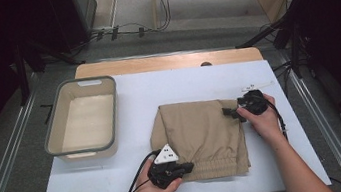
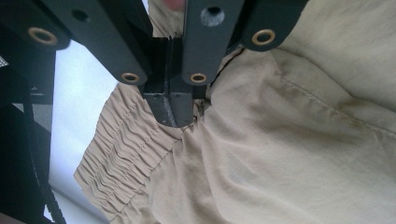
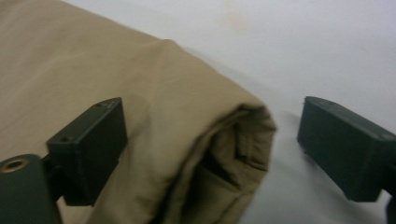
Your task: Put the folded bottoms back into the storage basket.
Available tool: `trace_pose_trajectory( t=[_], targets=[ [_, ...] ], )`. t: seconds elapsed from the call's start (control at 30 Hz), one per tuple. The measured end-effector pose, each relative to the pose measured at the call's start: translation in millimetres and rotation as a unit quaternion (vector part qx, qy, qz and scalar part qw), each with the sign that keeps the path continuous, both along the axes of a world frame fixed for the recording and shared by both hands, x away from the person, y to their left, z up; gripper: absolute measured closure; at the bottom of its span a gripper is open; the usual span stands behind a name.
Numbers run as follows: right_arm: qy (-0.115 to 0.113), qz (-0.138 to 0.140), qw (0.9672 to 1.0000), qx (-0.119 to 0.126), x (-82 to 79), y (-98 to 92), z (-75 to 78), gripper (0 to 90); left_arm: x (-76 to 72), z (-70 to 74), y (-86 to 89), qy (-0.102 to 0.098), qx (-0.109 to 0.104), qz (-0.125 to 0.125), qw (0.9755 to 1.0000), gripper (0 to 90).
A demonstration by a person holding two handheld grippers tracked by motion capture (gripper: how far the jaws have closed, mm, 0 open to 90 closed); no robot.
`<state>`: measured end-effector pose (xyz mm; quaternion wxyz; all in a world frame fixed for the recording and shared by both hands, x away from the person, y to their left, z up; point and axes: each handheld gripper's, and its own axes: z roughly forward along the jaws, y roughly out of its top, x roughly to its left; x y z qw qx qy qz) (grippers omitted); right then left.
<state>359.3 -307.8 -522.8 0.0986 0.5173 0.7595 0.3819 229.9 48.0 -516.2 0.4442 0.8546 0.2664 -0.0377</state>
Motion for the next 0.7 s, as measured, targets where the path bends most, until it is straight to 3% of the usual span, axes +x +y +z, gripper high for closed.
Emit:
trace_pose_trajectory(
  t=[0.07, 0.13, 0.3, 0.4, 0.47, 0.57, 0.63, 0.7],
  targets=[
    [0.000, 0.013, 0.9999, 0.009, -0.4, 4.2, -0.2, 10.9, 0.0, 0.0, 0.0, 0.000, 0.000, 0.000, 1.0000, 90.0],
    [-0.003, 0.021, 0.9998, 0.003, -1.7, 7.8, 0.3, 18.5, 0.0, 0.0, 0.1, 0.000, 0.000, 0.000, 1.0000, 90.0],
    [-0.001, 0.011, 0.9996, 0.026, -6.2, 7.1, -0.4, 48.9, 0.1, -0.4, 0.1, 0.001, -0.003, 0.001, 1.0000, 90.0],
    [0.017, 0.005, 0.9986, 0.051, -10.1, 3.2, 0.1, 67.2, 1.3, -0.5, 1.0, 0.007, -0.005, -0.001, 1.0000, 89.9],
    [0.007, 0.009, 0.9991, 0.041, -16.2, 4.9, 3.4, 75.9, 2.0, -0.5, 1.7, 0.011, -0.008, -0.001, 0.9999, 89.9],
    [-0.017, 0.004, 0.9992, 0.035, -26.0, 7.1, 9.6, 79.1, -0.1, 1.6, 5.0, -0.001, -0.026, -0.004, 0.9997, 88.7],
    [-0.023, -0.003, 0.9986, 0.047, -32.2, 4.3, 13.3, 79.5, 0.1, 5.9, 11.5, -0.002, -0.059, -0.006, 0.9983, 76.5],
    [-0.031, -0.005, 0.9980, 0.055, -38.9, 0.2, 17.5, 79.6, 3.2, 15.8, 21.5, -0.015, -0.070, 0.012, 0.9974, 66.9]
  ],
)
